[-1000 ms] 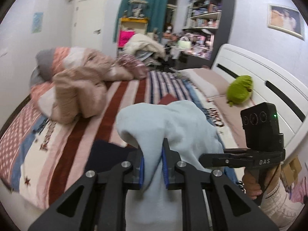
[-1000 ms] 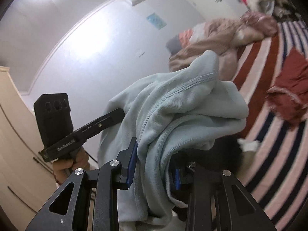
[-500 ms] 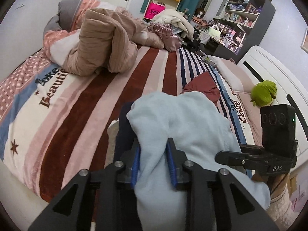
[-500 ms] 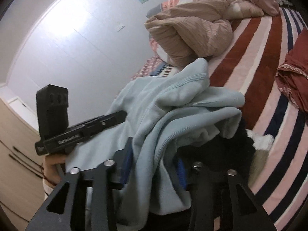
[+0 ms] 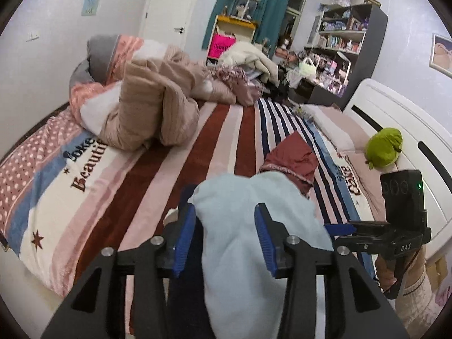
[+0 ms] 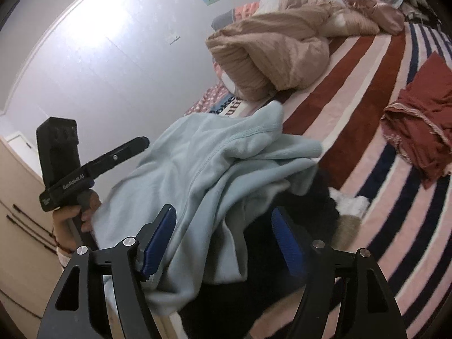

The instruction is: Fold small clothes

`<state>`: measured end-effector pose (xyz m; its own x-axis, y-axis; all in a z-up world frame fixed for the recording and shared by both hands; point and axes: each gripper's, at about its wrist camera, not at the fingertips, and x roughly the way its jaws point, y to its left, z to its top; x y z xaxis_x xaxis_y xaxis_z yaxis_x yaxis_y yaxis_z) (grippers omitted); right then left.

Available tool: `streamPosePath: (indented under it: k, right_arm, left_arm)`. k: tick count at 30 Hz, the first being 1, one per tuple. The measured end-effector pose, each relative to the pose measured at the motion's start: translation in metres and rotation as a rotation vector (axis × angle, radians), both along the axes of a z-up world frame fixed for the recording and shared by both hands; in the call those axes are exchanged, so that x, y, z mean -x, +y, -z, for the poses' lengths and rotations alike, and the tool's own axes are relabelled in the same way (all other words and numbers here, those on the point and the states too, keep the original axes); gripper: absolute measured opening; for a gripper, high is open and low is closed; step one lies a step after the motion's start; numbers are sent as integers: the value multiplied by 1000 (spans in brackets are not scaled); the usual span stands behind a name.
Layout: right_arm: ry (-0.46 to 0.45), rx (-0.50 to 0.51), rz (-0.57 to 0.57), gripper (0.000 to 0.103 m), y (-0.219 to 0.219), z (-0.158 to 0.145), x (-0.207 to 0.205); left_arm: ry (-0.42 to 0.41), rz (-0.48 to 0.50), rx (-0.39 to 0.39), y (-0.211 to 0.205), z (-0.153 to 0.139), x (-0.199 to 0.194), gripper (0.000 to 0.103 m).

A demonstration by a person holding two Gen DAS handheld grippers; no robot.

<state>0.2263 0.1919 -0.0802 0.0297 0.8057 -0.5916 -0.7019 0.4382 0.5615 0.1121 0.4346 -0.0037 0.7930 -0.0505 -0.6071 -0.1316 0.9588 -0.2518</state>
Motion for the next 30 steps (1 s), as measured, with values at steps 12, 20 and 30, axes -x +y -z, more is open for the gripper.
streamPosePath:
  k: [12,20,30]
  right_arm:
    - [-48,-23,51,67,-70,-9,26]
    - [-120,16,139,67,-163,-4,69]
    - [-422,99,370,69,-298,-16,141]
  left_arm:
    - [-48,-27,-184,-83,-22,30,54]
    - [-137,17,-258,-181,-23,53,57]
    - [-437,48,-291,-338,-10,89,85]
